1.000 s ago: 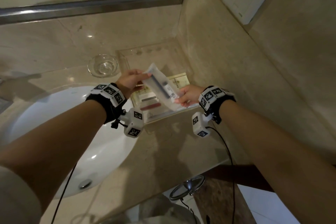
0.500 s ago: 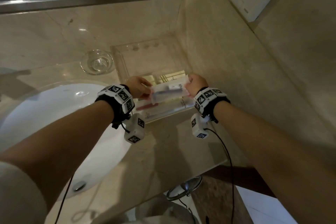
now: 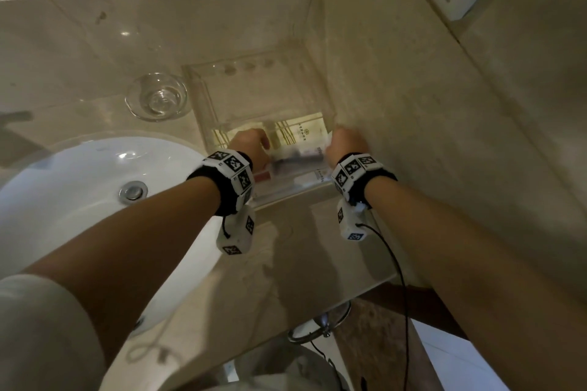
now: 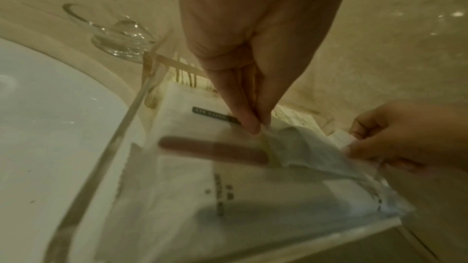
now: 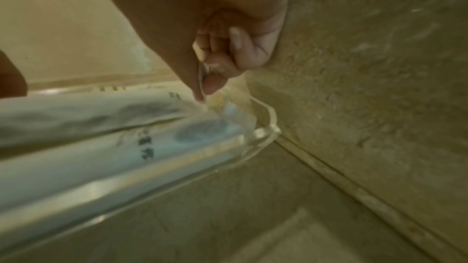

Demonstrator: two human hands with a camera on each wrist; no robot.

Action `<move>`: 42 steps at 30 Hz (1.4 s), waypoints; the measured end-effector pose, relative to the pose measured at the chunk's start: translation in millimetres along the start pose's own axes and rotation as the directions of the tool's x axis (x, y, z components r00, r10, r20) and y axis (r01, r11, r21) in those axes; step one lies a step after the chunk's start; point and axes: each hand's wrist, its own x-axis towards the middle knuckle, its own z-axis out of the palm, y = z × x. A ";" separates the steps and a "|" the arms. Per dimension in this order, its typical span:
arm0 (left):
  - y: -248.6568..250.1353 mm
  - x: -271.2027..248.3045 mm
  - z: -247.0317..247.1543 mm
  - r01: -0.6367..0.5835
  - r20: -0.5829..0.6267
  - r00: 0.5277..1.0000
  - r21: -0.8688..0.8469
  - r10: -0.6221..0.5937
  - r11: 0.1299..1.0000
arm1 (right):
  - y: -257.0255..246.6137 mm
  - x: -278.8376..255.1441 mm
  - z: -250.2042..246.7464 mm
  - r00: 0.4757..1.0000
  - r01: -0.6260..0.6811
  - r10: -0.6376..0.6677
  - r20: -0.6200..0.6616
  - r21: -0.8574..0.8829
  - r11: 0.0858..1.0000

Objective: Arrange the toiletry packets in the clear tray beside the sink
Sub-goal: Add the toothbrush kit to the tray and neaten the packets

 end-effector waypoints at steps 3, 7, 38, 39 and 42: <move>1.3 -1.2 5.1 0.010 -0.004 1.000 0.011 -0.010 1.000 | -1.7 -1.7 3.2 0.999 -0.037 0.038 0.002 -0.025 0.999; 3.0 -3.1 2.8 -0.011 0.000 1.000 0.078 0.011 0.997 | -2.2 -5.2 2.1 0.997 -0.071 0.071 -0.002 -0.001 0.997; -50.1 -24.1 -43.8 0.038 0.046 0.998 0.250 -0.051 0.967 | -100.5 -15.6 11.5 0.932 0.167 -0.202 0.300 0.139 0.976; -50.1 -24.9 -43.0 0.019 0.056 0.998 0.292 -0.037 0.956 | -101.5 -17.2 10.1 0.934 0.188 -0.211 0.289 0.103 0.977; -50.4 -26.4 -37.5 -0.050 0.105 0.994 0.382 0.011 0.923 | -104.3 -24.9 6.2 0.930 0.259 -0.253 0.268 0.012 0.966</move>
